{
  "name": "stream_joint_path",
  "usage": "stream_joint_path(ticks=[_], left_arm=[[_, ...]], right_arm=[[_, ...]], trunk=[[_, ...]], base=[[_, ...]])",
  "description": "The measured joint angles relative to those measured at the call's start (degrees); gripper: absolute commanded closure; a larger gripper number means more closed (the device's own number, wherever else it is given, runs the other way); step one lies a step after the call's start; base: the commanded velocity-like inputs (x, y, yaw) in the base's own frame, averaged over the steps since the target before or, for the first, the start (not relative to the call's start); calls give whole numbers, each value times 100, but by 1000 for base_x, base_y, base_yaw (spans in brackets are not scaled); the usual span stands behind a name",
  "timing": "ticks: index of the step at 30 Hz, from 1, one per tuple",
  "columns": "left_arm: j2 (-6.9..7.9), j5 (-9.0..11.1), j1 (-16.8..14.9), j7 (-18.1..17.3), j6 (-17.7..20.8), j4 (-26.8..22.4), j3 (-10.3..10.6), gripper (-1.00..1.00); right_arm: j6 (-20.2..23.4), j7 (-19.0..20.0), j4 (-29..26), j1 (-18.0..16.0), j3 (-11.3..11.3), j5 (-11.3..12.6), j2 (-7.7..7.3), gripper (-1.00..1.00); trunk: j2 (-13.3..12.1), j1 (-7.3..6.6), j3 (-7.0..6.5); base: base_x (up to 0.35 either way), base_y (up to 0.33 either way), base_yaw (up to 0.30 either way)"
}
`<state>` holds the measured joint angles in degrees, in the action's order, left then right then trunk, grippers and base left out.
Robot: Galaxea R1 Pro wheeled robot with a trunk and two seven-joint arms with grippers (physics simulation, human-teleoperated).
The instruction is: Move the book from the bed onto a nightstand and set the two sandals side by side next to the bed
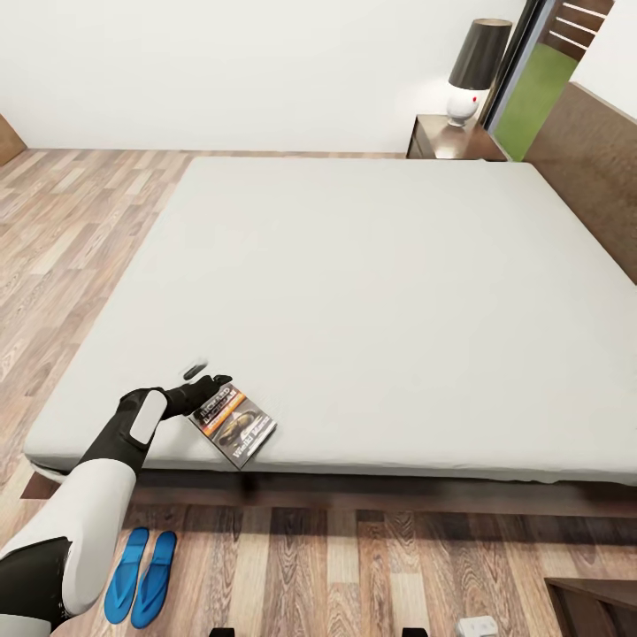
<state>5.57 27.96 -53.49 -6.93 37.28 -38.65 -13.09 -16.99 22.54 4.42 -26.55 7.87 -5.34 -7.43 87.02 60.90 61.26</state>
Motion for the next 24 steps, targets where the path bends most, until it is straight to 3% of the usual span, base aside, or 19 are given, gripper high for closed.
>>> stream_joint_path(ticks=[9,24], left_arm=[[0,2,1,0,-1,0,0,-100],[-4,-5,0,1,-1,0,-1,-100]], right_arm=[[0,0,0,0,0,0,0,-100],[-1,0,0,0,0,0,0,-100]], trunk=[[0,2,0],[0,0,0]], base=[[-173,0,0],[-11,0,0]])
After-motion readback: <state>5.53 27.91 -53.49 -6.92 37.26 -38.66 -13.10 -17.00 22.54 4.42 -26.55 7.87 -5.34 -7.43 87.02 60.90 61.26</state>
